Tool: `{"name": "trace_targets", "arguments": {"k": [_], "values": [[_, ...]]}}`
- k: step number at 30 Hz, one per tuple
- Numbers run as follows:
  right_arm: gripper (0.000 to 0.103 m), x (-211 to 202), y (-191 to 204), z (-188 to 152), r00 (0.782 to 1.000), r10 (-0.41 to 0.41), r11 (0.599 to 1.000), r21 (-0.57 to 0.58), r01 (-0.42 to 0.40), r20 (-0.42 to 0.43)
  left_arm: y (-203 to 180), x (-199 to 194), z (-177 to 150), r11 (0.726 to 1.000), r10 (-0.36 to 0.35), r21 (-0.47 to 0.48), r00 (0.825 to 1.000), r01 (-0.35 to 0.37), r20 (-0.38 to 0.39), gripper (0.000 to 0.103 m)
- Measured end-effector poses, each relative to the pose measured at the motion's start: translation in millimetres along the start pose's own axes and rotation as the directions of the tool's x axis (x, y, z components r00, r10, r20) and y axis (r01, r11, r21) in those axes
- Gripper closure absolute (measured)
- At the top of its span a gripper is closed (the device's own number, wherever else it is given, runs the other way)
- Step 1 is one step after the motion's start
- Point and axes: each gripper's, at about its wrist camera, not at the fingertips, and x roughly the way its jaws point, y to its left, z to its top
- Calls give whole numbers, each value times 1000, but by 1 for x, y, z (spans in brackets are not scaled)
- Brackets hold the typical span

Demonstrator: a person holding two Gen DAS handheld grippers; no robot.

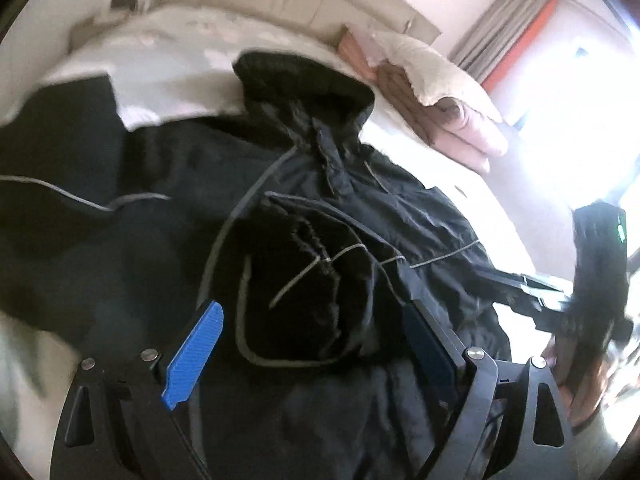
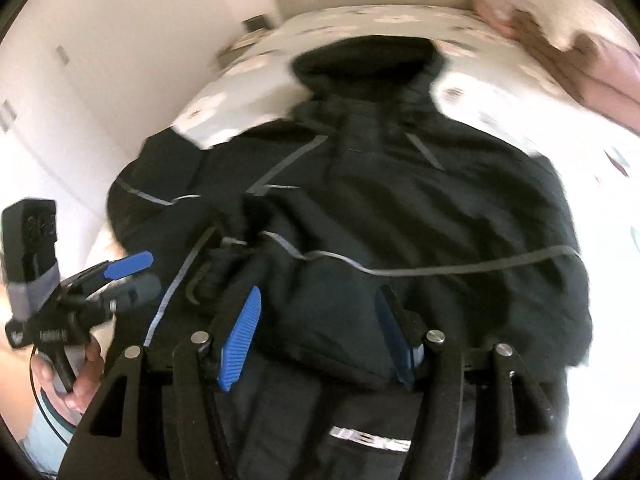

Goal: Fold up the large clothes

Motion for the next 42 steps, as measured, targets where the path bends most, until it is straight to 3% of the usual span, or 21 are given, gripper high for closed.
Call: {"name": "trace_targets", "arguments": {"k": [3,6,9,13,16,18,19,20,21,23,26,28,30,31,33,34,35,38,39,41,42], "values": [[41,-1,-22,-10,1000,20,999,51,-20,-4,-3,26,7,999,18,-26,999,-19,-32,13],[41,0,-39,-17,1000,17,997,72,-16,-14,-3,49,11,997,68,-33,995,-71,-72,47],[41,6,-47,-21,999,25,996,92,-23,-23,-3,61,9,996,86,-30,992,-90,-94,54],[40,11,-51,-24,999,18,995,95,-15,-30,-6,44,11,994,105,-2,994,-105,-15,68],[41,9,-45,-19,1000,0,997,78,1,-9,2,10,22,996,81,-36,993,-78,88,70],[40,7,-41,-12,1000,-22,998,64,21,11,17,-18,35,991,115,-88,979,-101,170,70],[40,7,-39,-9,999,-33,998,60,32,19,24,-27,39,988,136,-104,972,-118,194,90],[40,10,-38,-5,998,-53,997,55,52,27,36,-33,46,979,186,-126,961,-163,203,93],[40,13,-37,-2,997,-71,996,55,69,29,49,-36,50,972,210,-150,957,-183,198,93],[40,25,-38,3,994,-105,993,63,103,16,80,-33,55,978,135,-182,979,-106,154,93],[41,60,-47,4,980,-186,977,89,192,-65,101,-21,43,969,182,-184,980,-166,76,93],[41,78,-53,3,975,-193,973,108,205,-111,100,-19,28,982,122,-153,991,-112,55,93],[34,78,-51,2,976,-201,974,94,208,-78,89,-18,20,991,65,-119,997,-58,51,91],[32,78,-47,2,976,-204,974,80,210,-79,81,-18,19,995,54,-90,997,-49,52,87],[31,80,-43,1,971,-224,972,54,228,-80,69,-17,18,997,65,-42,996,-63,59,68],[31,80,-41,0,970,-231,971,42,235,-81,61,-12,22,996,88,-24,994,-87,60,40],[31,80,-40,0,969,-234,971,38,238,-81,57,-8,25,994,105,-19,992,-104,70,31],[31,77,-43,1,971,-222,973,51,226,-84,54,9,35,992,125,-39,990,-123,65,31],[31,78,-44,0,972,-220,973,51,225,-85,56,17,40,990,136,-54,990,-134,41,34],[31,78,-43,0,971,-220,974,40,224,-90,64,37,46,987,135,-79,990,-137,-28,85],[31,77,-42,0,972,-219,974,36,223,-89,68,41,46,986,132,-92,990,-135,-40,85]]}}
